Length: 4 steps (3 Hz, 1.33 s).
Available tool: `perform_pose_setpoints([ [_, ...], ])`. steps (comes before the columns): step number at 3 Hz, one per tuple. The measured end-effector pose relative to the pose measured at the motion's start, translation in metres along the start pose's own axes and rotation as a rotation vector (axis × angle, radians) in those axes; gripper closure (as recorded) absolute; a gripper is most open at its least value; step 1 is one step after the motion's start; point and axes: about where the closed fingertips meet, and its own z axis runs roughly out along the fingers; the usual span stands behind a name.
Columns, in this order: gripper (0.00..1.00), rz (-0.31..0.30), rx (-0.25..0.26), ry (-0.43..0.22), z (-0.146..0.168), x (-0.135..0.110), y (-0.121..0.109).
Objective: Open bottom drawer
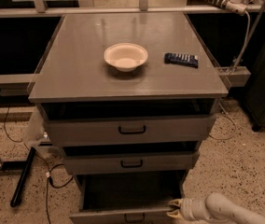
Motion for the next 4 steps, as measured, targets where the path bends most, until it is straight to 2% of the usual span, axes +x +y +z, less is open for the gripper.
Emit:
perform_pose_setpoints([
  [1,1.0,0.014,0.0,-0.016,-0.0067,0.0039,0.0034],
  [2,0.81,0.014,0.0,-0.016,-0.0067,0.0039,0.0035],
  [4,0.35,0.026,-0.014,-0.001,-0.0032,0.0094,0.0082],
])
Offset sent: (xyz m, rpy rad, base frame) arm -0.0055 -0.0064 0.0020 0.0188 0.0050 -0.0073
